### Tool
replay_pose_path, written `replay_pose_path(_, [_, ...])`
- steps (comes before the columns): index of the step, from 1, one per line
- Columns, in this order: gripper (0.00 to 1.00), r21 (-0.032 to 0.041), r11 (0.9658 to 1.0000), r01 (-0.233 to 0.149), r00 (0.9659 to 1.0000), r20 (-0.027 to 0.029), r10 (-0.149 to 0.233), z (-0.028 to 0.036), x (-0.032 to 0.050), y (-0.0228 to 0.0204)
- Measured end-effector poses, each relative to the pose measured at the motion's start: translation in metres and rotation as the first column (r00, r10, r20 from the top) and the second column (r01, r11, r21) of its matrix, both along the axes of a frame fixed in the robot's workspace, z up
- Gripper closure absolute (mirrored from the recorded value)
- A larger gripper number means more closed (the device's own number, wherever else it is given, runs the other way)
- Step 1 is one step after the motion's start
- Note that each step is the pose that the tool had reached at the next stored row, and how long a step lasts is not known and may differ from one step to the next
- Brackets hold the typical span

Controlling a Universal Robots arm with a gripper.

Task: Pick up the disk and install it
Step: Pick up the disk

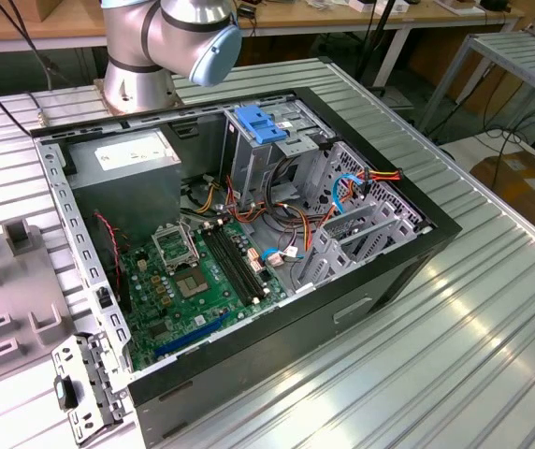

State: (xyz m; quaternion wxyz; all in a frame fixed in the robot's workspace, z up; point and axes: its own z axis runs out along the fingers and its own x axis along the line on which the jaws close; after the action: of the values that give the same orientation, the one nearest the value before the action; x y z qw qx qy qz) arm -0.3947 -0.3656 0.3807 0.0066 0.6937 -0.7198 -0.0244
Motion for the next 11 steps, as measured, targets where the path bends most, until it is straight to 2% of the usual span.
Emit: replay_pose_path(11, [0.58, 0.0000, 1.0000, 0.000, 1.0000, 0.0000, 0.000, -0.0011, 0.0000, 0.0127])
